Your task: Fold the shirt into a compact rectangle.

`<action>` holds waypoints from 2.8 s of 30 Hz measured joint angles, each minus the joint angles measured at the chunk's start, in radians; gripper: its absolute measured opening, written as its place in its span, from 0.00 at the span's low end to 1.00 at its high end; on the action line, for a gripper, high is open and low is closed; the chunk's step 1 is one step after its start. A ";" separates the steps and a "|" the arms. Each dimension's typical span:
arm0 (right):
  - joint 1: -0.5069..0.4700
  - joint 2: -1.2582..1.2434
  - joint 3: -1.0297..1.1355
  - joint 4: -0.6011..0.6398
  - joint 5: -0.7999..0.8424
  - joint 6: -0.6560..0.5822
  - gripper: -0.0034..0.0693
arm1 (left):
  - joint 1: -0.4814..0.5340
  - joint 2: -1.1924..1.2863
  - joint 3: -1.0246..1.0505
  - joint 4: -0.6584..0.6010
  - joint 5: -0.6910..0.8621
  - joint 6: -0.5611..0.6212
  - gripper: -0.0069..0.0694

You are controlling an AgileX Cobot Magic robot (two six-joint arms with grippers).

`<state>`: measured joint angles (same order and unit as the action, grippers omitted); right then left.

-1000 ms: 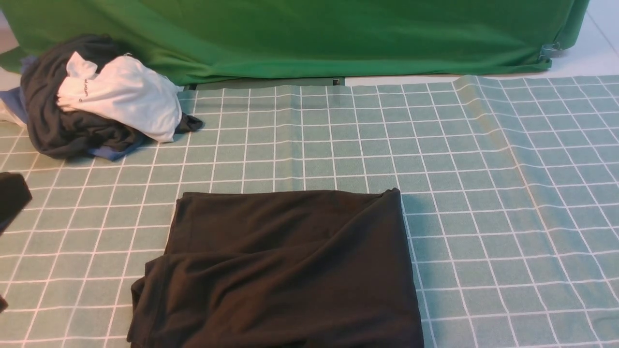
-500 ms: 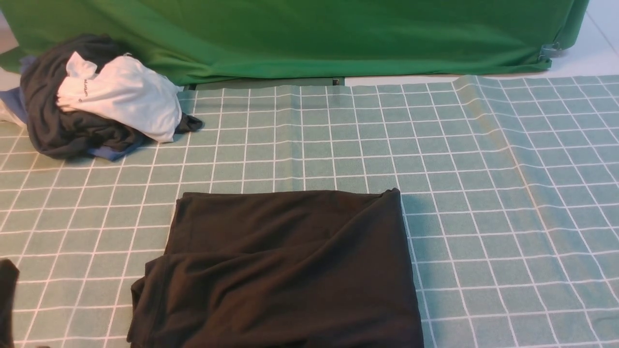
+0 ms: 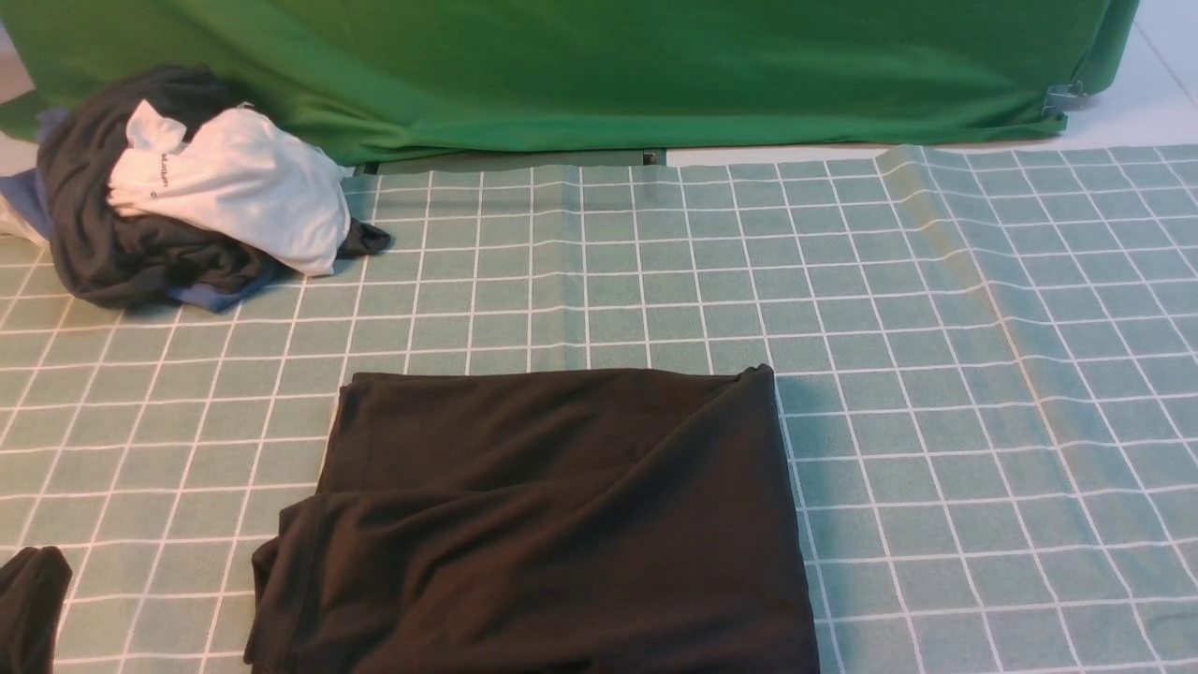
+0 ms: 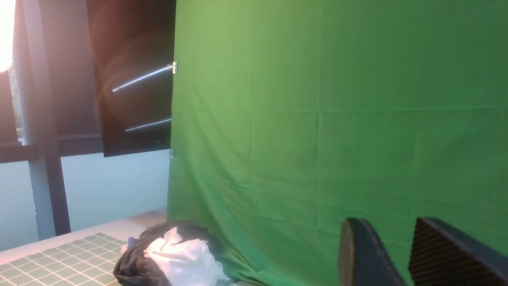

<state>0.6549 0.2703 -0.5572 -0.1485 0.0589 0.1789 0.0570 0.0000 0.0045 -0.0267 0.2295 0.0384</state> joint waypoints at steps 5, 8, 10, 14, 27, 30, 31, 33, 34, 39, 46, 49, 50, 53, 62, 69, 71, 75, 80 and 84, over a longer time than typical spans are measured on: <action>0.000 0.000 0.000 0.000 0.000 0.000 0.34 | 0.000 0.000 0.000 0.000 0.001 0.000 0.11; 0.000 0.000 0.000 0.000 0.001 0.000 0.35 | 0.000 0.000 0.000 0.000 0.003 0.001 0.11; 0.000 0.000 0.000 -0.001 0.001 0.000 0.35 | 0.000 0.000 0.000 0.000 0.003 0.001 0.11; 0.000 0.000 0.000 -0.001 0.001 0.000 0.36 | 0.000 0.000 0.000 0.000 0.003 0.001 0.11; 0.000 0.008 0.000 -0.001 -0.015 -0.060 0.37 | 0.000 0.000 0.000 0.000 0.003 0.001 0.11; 0.000 0.016 0.001 0.003 -0.017 -0.072 0.37 | 0.000 0.000 0.000 0.000 0.003 0.001 0.11; 0.000 0.021 0.002 0.011 -0.017 -0.080 0.37 | 0.000 0.000 0.000 0.000 0.003 0.001 0.11; 0.000 0.023 0.004 0.016 -0.017 -0.087 0.37 | 0.000 0.000 0.000 0.000 0.003 0.001 0.11; 0.000 0.023 0.007 0.017 -0.017 -0.100 0.37 | 0.000 0.000 0.000 0.000 0.003 0.001 0.11; 0.000 0.023 0.010 0.045 -0.017 -0.171 0.37 | 0.000 0.000 0.000 0.000 0.003 0.002 0.11; 0.016 0.023 0.010 0.118 -0.018 -0.289 0.38 | 0.000 0.000 0.000 0.000 0.003 0.005 0.11; 0.022 0.023 0.010 0.123 -0.010 -0.293 0.38 | 0.000 0.000 0.000 0.000 0.003 0.006 0.11; 0.022 0.023 0.010 0.123 -0.010 -0.293 0.38 | 0.000 0.000 0.000 0.000 0.003 0.006 0.11; 0.020 0.015 0.024 0.123 0.018 -0.292 0.38 | 0.000 0.000 0.000 0.000 0.004 0.006 0.11; -0.337 -0.066 0.230 0.123 0.034 -0.293 0.38 | 0.000 0.000 0.000 0.000 0.004 0.009 0.11; -0.616 -0.201 0.510 0.123 0.083 -0.291 0.38 | 0.000 0.000 0.000 0.000 0.004 0.009 0.11; -0.652 -0.245 0.551 0.124 0.108 -0.274 0.38 | 0.000 0.000 0.000 0.000 0.004 0.009 0.11; -0.688 -0.269 0.564 0.124 0.190 -0.238 0.38 | 0.000 0.000 0.000 0.000 0.007 0.009 0.11; -0.688 -0.270 0.567 0.124 0.196 -0.238 0.38 | 0.000 0.000 0.000 0.000 0.007 0.010 0.11; -0.688 -0.270 0.567 0.124 0.196 -0.238 0.38 | 0.000 0.000 0.000 0.000 0.007 0.010 0.11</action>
<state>-0.0330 0.0000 0.0099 -0.0242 0.2547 -0.0596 0.0570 0.0002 0.0045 -0.0262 0.2369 0.0479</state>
